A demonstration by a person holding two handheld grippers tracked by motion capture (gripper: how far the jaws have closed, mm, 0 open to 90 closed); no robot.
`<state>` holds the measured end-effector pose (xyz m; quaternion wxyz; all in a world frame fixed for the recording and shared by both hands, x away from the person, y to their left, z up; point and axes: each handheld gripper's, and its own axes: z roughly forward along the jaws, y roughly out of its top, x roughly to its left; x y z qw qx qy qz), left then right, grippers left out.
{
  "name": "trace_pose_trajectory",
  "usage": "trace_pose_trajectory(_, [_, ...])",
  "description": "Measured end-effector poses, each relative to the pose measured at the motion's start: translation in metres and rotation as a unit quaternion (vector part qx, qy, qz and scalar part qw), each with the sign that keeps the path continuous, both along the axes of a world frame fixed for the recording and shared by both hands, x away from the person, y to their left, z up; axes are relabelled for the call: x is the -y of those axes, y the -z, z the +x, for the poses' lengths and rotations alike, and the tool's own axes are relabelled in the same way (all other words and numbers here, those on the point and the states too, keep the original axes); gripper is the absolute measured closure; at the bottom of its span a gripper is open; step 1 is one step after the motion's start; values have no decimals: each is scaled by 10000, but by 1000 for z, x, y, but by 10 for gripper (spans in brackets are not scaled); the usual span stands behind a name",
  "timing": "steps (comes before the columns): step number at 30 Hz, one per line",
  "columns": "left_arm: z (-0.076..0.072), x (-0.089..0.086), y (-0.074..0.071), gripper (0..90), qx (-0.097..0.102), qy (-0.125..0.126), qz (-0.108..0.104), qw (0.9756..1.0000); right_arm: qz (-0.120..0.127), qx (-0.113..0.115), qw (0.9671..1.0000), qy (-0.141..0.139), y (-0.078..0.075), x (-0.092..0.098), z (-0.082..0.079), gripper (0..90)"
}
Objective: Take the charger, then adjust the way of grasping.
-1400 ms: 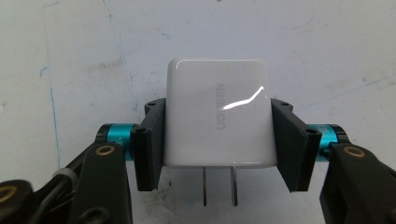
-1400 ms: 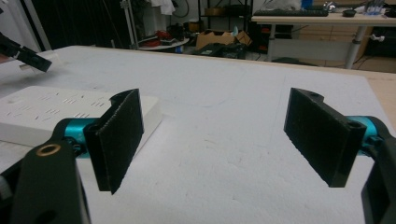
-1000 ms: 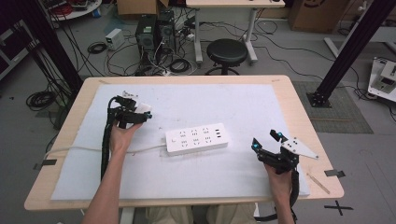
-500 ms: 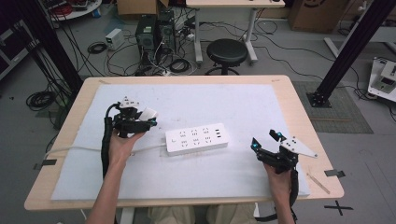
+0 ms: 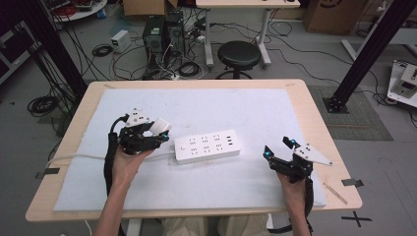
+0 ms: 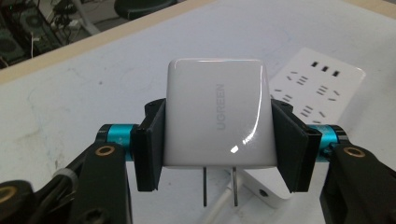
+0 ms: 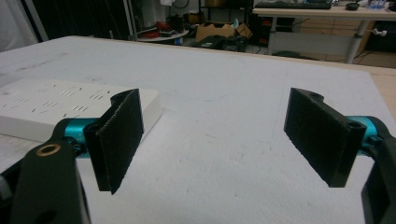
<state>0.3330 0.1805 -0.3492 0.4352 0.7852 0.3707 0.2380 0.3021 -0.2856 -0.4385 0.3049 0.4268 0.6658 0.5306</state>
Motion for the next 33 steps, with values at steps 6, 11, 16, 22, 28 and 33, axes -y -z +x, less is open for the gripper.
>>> trace_pose_trajectory(6, [-21, 24, -13, 425, 679, 617, 451, 9948, 47, -143, 9996, -249, -1, 3, 3, 202])
trace_pose_trajectory(11, [-31, 39, -14, 424, 1154, 884, 716, 9868, 345, -238, 9970, -656, -8, 5, 0, 202])
trace_pose_trajectory(16, [-40, 56, -15, 424, 1814, 1158, 1045, 9710, 458, -259, 9898, -1325, -33, 1, 0, 202])
trace_pose_trajectory(22, [-47, 70, -18, 424, 2383, 1293, 1247, 9544, 499, -573, 9707, -2282, -63, -16, 7, 203])
trace_pose_trajectory(28, [-57, 81, -19, 424, 2896, 1419, 1564, 9336, 681, -754, 9544, -2805, -82, -29, 15, 203])
trace_pose_trajectory(33, [-66, 88, -19, 424, 3232, 1425, 1721, 9196, 674, -925, 9423, -3145, -95, -43, 18, 203])
